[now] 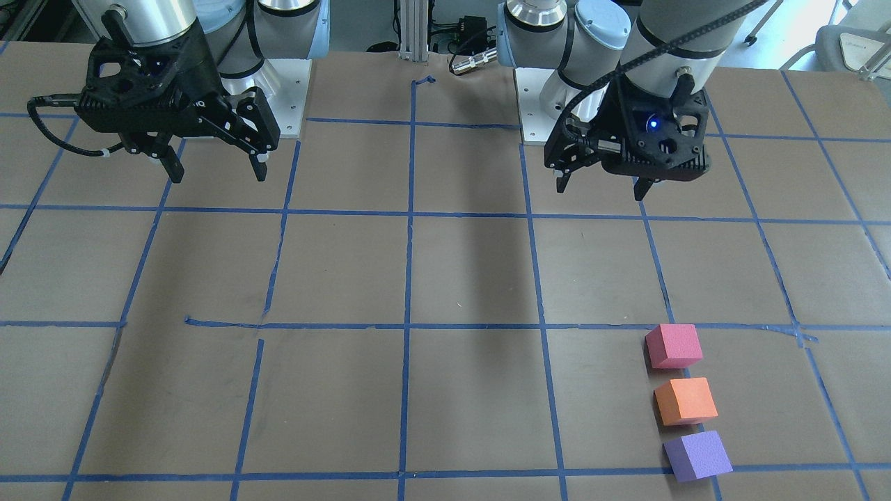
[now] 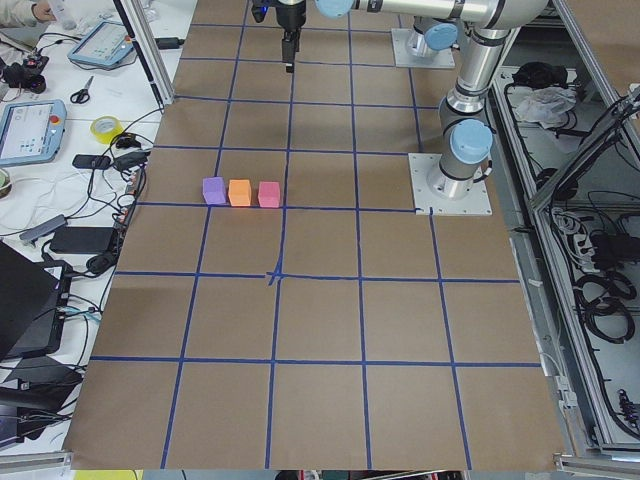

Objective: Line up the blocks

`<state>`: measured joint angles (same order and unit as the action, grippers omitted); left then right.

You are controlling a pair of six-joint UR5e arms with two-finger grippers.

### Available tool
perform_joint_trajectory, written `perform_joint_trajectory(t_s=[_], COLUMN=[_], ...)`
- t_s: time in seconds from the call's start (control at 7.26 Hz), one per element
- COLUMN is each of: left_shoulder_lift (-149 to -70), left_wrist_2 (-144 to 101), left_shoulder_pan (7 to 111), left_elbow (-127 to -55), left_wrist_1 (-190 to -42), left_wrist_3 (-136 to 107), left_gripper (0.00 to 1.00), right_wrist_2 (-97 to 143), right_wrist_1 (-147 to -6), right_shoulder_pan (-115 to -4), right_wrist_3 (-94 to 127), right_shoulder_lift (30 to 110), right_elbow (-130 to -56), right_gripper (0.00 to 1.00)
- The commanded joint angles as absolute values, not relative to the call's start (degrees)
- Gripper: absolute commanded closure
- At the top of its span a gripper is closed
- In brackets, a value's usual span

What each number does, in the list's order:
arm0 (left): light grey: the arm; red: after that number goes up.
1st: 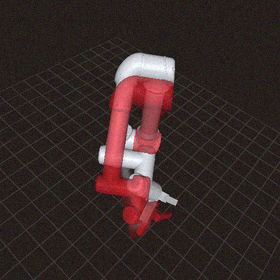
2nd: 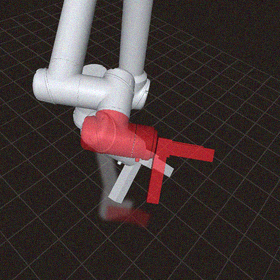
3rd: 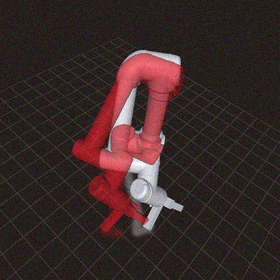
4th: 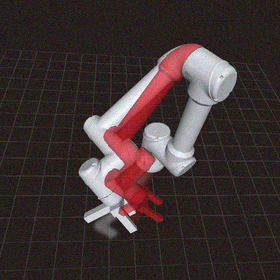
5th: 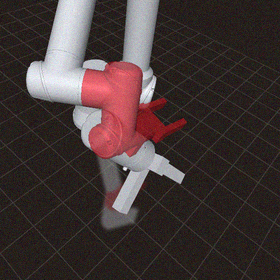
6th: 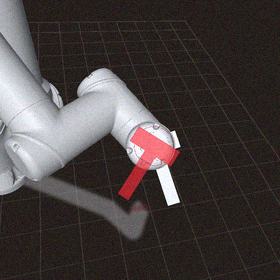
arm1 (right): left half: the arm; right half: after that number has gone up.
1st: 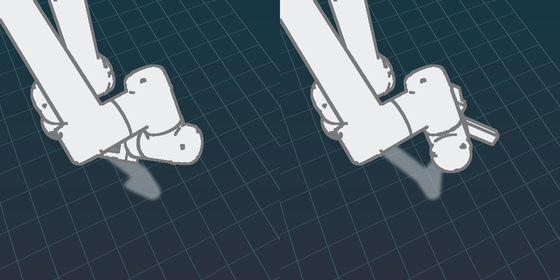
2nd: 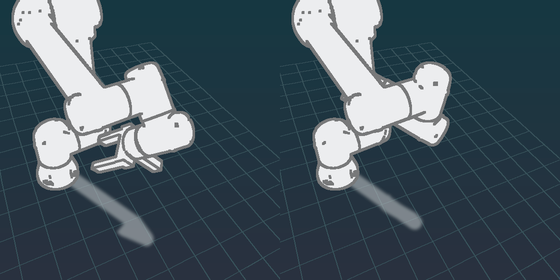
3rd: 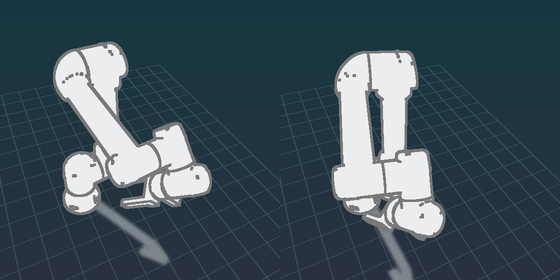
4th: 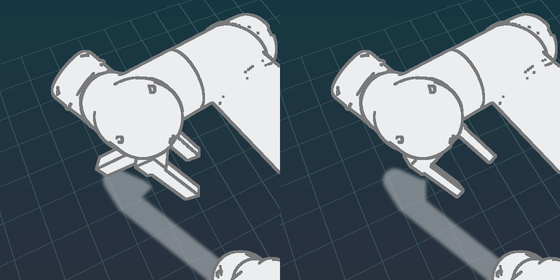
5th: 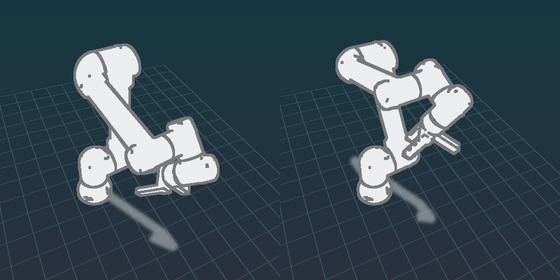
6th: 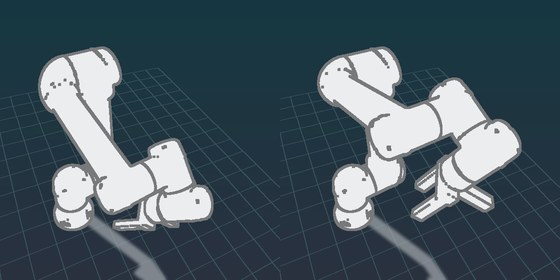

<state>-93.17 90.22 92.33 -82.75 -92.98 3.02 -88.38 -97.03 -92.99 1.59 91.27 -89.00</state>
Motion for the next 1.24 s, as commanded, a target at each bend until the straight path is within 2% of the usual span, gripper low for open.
perform_joint_trajectory(t_s=[0.0,1.1], left_shoulder_lift=[-90.71,-88.59], left_wrist_2=[89.56,89.65], left_shoulder_pan=[92.55,92.72], left_elbow=[-82.44,-84.28], left_wrist_1=[-94.30,-95.71], left_wrist_3=[2.02,2.11], left_gripper=[0.00,0.00], right_wrist_2=[-88.33,-88.33], right_wrist_1=[-97.03,-97.03], right_shoulder_pan=[-93.08,-92.99], right_wrist_3=[1.58,1.76], right_shoulder_lift=[91.32,91.23], right_elbow=[-89.03,-89.03], right_gripper=[0.00,0.00])
